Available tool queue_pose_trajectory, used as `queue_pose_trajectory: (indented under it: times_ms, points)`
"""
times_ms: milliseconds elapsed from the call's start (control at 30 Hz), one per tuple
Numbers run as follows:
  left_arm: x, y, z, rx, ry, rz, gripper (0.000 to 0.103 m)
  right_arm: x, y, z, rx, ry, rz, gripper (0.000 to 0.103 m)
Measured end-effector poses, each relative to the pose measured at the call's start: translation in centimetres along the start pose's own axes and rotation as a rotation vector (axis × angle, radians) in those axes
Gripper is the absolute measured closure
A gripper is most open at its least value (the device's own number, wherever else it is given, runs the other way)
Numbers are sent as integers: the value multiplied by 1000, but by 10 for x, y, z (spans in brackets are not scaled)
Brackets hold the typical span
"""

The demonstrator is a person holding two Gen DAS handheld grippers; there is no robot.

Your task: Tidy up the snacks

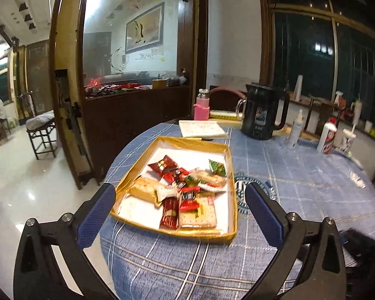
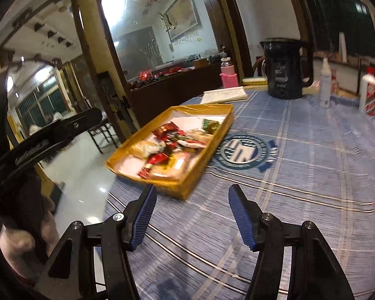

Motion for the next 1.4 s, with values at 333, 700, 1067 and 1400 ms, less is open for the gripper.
queue_pose_trajectory:
  times_ms: [333,700,1067,1400]
  points:
    - [22,12,34,10,71,-94,0,11,-5,11,26,-61,-11,33]
    - [39,36,38,44,64,-190,0,21,29,17,46,-35,-98,33]
    - [48,50,29,76,33,-239,0,29,49,4,36,-34,-151,33]
    - [52,54,30,93,29,-252,0,35,53,-3,30,-42,-170,33]
Point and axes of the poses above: each gripper's, at about its wrist camera, not at the fingertips, and y roughly the way its jaws point, z to its right, x to its underside, the point moved 5 cm from there along y, roughly the way its jaws point, and after that the axes turned 5 degrees about x, right-handed, at the moved point
